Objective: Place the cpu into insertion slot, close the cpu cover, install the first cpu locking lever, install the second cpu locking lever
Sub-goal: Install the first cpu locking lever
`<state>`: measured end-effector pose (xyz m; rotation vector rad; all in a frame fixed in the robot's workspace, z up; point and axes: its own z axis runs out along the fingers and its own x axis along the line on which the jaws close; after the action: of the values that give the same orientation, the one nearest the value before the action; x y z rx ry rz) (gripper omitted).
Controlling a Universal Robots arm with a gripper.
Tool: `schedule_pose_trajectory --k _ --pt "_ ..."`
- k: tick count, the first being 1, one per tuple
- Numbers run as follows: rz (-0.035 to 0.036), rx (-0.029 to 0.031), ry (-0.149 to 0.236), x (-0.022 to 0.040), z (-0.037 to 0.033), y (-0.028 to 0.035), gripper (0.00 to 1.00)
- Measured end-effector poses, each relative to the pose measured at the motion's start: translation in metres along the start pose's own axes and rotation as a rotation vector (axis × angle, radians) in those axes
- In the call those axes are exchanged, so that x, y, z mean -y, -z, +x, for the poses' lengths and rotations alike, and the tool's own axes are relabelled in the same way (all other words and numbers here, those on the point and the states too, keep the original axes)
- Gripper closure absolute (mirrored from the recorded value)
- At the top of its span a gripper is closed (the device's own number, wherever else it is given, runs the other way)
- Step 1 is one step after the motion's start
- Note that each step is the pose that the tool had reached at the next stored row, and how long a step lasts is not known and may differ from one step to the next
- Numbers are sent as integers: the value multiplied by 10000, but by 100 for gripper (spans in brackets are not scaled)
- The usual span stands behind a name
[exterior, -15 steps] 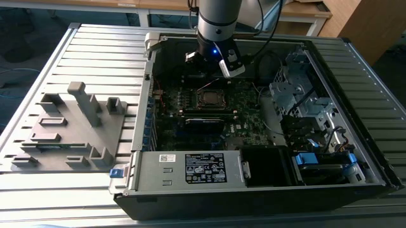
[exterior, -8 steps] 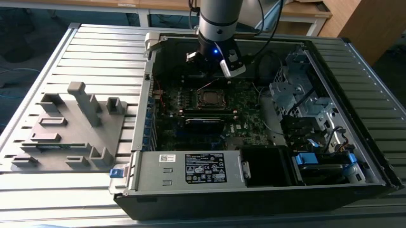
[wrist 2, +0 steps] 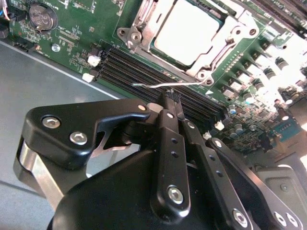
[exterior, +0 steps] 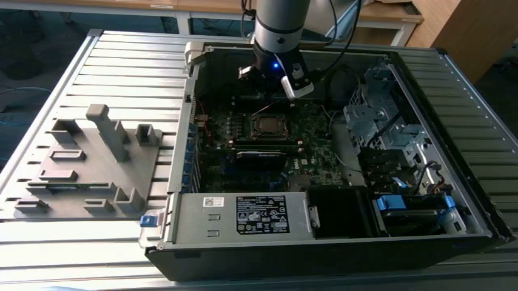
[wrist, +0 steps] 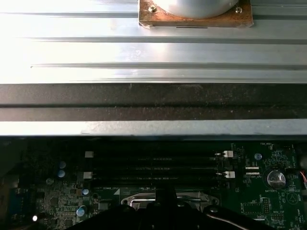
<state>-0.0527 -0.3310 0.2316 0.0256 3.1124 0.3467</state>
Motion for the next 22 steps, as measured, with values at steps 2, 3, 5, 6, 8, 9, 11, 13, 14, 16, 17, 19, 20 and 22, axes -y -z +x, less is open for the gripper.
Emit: schedule_pose_trajectory --k 2,3,5,6,8,9,11,13,14,16,17,19,20,22 --pt "3 -1 -1 -5 -5 -10 89" --pt "4 -1 -1 -7 -9 -15 89" --pt "8 0 -1 -10 -15 -25 89" --pt "12 -1 -1 -11 -17 -29 89" --pt "20 0 -1 -13 -22 -35 89" --pt "26 -1 -1 -14 -25 -38 89" --pt "35 -1 -8 -13 -30 -41 89" --pt "46 15 -72 -12 -33 -45 89" --pt "56 31 -139 -12 -34 -46 89" --pt "80 63 -275 -11 -35 -48 89" --pt "98 80 -351 -11 -35 -48 89" --pt "139 120 -530 -11 -35 -49 89" --pt "160 141 -621 -11 -35 -49 89" --pt "195 184 -812 -11 -35 -50 89"
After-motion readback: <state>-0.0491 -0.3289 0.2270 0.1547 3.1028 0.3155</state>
